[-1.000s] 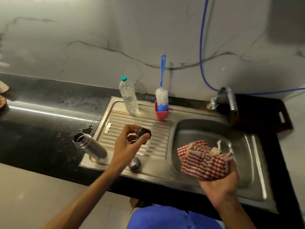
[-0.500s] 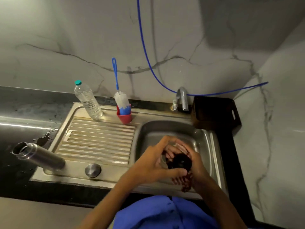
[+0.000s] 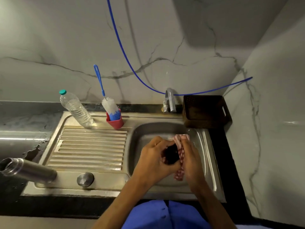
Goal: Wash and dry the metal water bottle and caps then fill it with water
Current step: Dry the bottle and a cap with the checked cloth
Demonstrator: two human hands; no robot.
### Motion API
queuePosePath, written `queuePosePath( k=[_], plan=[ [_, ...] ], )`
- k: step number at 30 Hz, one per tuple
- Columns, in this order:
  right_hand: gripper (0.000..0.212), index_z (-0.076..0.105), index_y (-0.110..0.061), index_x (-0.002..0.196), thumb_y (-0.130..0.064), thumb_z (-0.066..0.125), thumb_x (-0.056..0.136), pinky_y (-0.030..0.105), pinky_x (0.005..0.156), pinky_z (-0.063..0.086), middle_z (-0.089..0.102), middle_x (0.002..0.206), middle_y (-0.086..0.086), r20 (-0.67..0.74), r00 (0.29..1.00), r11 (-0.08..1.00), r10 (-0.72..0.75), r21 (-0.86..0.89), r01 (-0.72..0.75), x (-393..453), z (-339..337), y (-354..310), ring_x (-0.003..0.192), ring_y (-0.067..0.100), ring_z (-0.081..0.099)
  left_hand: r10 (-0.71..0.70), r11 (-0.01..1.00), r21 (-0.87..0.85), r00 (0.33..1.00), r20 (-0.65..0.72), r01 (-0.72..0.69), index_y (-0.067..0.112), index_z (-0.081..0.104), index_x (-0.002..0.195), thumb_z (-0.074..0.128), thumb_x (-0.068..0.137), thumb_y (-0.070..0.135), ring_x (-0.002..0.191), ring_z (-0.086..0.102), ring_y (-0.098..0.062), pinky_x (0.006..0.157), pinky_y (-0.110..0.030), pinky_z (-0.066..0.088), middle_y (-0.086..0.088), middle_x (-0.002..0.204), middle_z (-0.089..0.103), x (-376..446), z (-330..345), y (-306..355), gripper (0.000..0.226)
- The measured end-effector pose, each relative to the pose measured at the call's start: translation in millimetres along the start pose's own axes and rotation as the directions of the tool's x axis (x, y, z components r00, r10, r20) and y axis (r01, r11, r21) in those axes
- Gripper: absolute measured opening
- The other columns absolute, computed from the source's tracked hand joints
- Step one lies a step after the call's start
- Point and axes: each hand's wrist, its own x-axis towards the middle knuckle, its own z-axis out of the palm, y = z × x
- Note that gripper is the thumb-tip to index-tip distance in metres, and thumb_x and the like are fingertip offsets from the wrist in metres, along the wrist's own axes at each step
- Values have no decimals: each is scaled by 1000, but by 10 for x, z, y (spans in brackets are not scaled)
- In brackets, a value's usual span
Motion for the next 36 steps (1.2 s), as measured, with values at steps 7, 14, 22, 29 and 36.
queuePosePath(
  k=[7,14,22,29,36],
  plan=[
    [47,78,-7,89,-52,64,83,34,60,57,73,80,12,262,899,770,351,465,-436,90,-31,26,65,25,69,-585,-89,-955,761,281,284,-3,65,125,73,85,18,104,75,-30,80,-30,65,-26,123,72,-99,-310,-207,46],
    [50,63,-14,134,-49,47,103,43,99,53,67,131,15,253,943,888,214,353,-296,15,282,94,119,28,66,-230,956,-214,965,-129,200,33,56,127,86,69,46,109,64,-1,92,-17,53,15,115,66,-296,-2,-243,66],
    [23,69,-38,114,-48,54,100,23,86,58,76,105,-9,51,996,970,69,-236,-55,116,227,264,99,4,72,-160,979,-76,944,289,189,26,73,97,87,74,43,81,70,1,73,-13,53,16,82,73,-57,-172,-357,33],
    [53,70,-16,127,-56,45,102,55,106,47,67,129,19,48,953,854,300,431,-291,186,227,193,123,38,62,-454,467,-779,869,196,419,21,71,118,86,79,21,116,70,-24,88,-30,61,-4,119,76,-14,-281,-278,42],
    [53,65,-1,129,-45,50,103,47,100,54,67,126,23,210,929,898,305,261,-354,71,646,175,118,36,66,-5,956,293,1000,-15,9,34,52,124,85,66,47,100,52,-12,83,-29,51,8,114,67,-297,-297,-483,68]
  ],
)
